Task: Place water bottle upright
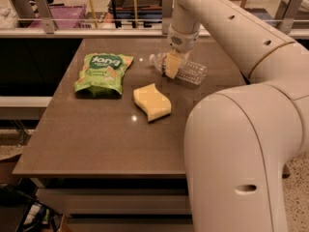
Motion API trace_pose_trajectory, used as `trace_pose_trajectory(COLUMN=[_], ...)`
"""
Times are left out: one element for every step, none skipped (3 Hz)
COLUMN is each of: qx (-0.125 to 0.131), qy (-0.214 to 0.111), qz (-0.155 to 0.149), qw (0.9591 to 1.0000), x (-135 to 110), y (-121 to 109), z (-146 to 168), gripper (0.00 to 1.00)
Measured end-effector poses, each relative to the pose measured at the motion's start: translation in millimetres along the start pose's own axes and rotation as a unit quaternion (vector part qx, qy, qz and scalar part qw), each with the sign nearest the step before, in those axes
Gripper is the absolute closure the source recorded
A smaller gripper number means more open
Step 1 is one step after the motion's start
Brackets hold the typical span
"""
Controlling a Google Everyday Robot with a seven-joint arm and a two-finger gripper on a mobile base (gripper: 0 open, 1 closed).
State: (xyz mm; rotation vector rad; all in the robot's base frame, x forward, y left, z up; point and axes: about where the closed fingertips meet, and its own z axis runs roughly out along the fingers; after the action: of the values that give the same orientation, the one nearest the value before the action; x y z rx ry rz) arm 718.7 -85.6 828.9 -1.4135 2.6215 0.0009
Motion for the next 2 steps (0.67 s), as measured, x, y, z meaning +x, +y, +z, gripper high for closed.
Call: trace_pose_trajectory(qx=[-0.004, -0.002], qy=[-0.022, -0.049], qz=[-0.002, 0.001], qw=[0.9998, 0.9988], x=[1.0, 9.2], y=[0.1, 0.4], z=[-6.4, -20.3], gripper=[1.0, 1.0])
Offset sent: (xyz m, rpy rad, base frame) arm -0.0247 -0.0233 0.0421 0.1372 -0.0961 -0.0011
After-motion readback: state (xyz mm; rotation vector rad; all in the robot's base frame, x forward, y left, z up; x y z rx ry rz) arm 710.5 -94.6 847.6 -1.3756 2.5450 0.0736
